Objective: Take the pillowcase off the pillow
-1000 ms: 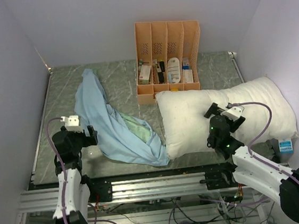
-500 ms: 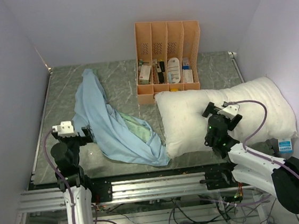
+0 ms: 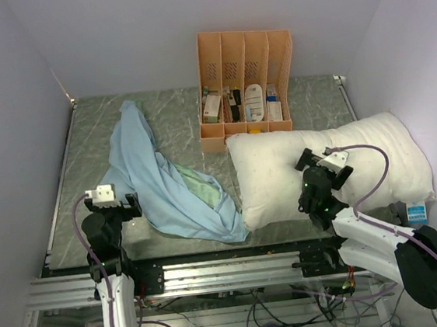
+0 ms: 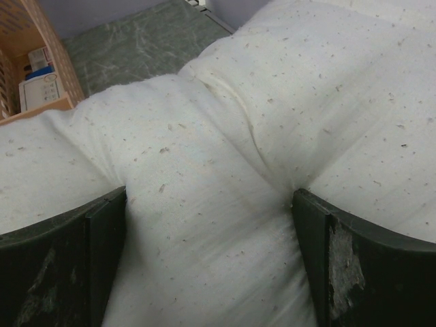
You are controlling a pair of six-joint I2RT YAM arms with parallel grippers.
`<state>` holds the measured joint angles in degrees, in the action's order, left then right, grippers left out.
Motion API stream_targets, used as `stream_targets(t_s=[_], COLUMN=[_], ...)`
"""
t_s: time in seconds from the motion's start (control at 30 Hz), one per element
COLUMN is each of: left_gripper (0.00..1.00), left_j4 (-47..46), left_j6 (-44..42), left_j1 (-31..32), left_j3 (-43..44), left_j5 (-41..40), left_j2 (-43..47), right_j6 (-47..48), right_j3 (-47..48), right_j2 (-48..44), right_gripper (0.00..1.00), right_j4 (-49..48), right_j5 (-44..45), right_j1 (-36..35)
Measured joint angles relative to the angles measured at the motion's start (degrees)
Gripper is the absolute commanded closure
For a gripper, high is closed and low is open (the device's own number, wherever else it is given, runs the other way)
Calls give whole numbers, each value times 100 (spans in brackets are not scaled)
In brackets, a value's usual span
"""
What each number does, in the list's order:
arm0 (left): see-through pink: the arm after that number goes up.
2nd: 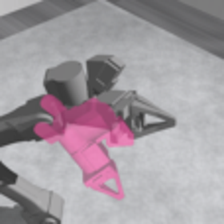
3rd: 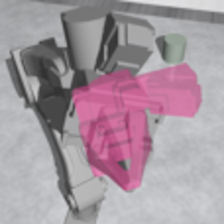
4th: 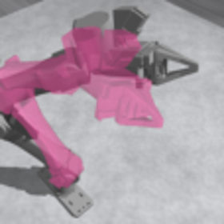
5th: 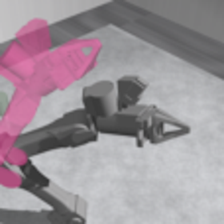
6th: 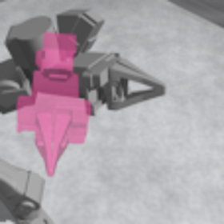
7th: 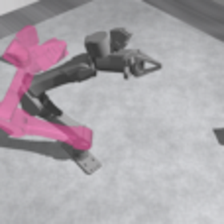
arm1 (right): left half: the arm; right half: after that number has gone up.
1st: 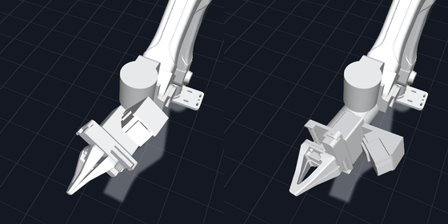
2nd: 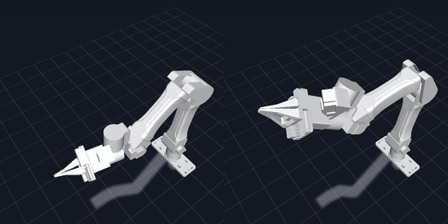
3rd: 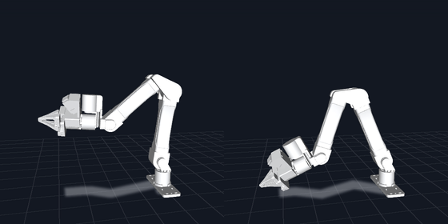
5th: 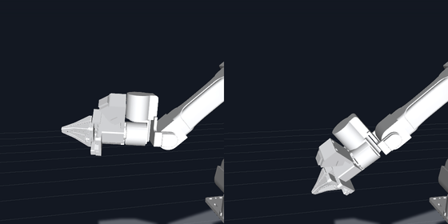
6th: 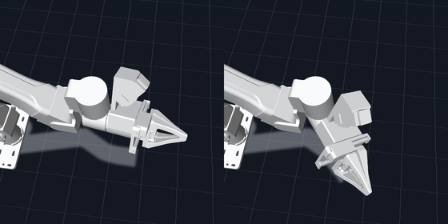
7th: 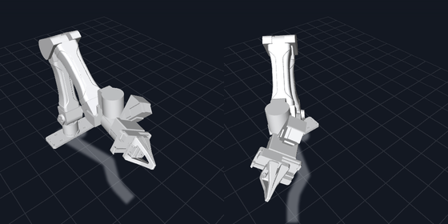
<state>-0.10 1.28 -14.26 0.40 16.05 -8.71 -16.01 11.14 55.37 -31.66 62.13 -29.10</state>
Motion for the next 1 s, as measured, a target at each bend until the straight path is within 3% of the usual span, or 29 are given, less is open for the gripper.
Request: stream_targets(t_s=[0.27,0.5,1.0], left_gripper=[1,1,1], left_j4=[-675,-874,-977], left_j6=[22,-42,-96], left_j1=[-4,-4,-4], left_j3=[7,7,7], left_j5=[-59,120,269], left_j2=[-1491,-1294,-1493], right_j6=[20,258,313], right_j3=[52,-175,-186], right_j2=[175,-269,-297], right_gripper=[0,0,0], right_j4=[-46,-168,-179], right_j5=[28,-310,-498], right_j1=[2,15,140])
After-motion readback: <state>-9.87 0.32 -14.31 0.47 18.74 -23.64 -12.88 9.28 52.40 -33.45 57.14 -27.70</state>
